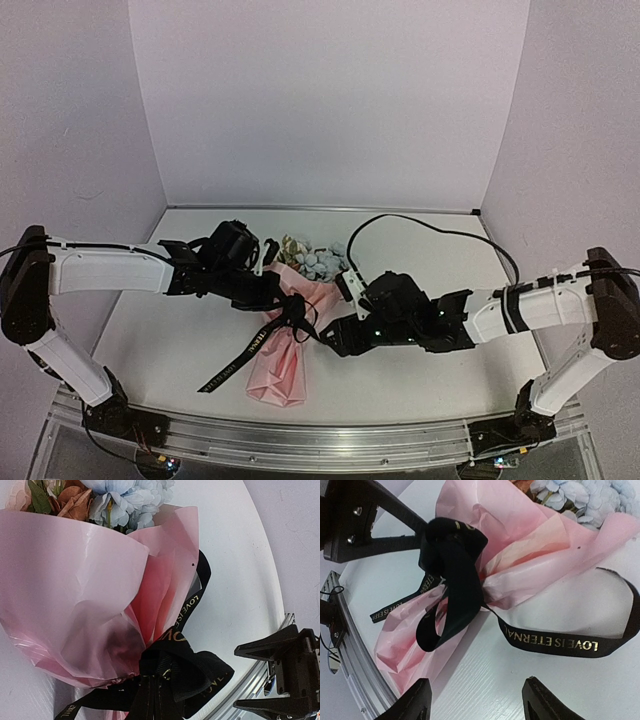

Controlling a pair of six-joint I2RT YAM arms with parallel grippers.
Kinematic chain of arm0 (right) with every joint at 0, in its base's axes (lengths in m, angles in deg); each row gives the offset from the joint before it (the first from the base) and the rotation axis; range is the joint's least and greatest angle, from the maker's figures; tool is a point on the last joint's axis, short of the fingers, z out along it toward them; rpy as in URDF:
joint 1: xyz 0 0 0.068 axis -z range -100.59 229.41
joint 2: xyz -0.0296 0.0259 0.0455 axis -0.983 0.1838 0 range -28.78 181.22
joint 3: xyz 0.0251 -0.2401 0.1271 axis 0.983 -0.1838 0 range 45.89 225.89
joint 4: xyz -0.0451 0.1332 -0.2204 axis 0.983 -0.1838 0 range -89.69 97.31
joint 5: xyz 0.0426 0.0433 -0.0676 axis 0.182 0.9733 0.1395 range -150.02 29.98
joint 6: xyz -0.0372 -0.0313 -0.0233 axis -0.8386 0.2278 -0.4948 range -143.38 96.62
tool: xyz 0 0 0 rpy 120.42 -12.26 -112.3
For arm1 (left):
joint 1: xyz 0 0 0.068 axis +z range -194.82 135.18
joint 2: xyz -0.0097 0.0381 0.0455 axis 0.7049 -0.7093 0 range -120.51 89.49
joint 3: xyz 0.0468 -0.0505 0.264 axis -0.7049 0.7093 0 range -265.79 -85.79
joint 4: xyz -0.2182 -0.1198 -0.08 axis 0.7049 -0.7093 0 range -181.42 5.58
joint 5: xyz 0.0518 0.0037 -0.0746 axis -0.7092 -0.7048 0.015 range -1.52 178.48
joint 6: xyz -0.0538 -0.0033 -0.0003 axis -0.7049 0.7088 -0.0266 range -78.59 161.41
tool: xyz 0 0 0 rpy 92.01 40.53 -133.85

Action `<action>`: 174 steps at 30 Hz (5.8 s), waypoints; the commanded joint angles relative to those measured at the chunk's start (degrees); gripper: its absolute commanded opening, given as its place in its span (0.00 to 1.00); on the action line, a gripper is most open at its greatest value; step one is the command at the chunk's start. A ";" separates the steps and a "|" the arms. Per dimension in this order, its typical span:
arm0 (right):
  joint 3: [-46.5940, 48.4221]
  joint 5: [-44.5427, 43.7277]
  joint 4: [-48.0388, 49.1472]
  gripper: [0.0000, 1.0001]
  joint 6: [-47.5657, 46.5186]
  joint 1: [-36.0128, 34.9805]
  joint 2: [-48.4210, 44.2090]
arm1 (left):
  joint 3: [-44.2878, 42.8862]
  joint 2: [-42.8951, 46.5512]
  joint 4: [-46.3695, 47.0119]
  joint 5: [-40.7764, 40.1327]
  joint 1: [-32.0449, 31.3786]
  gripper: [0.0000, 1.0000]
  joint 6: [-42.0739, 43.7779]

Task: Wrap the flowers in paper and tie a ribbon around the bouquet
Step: Cross the ribbon over the folded bouquet, then tie the ribbon around the folded bouquet.

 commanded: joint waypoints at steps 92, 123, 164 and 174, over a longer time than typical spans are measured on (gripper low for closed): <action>9.03 -10.26 -27.13 0.00 -6.55 0.70 7.30 | 26.03 16.04 25.64 6.41 2.45 0.00 -1.30; 5.51 -5.88 -33.84 0.00 -10.03 6.11 1.94 | 13.68 0.61 25.57 5.69 -2.31 0.01 0.09; 11.13 -1.56 -37.27 0.00 -10.84 4.06 5.17 | 12.02 3.46 20.81 7.94 -2.38 0.34 3.70; 11.27 -1.56 -37.09 0.00 -10.75 4.00 5.49 | 3.36 -1.91 8.78 9.62 -2.38 0.41 11.66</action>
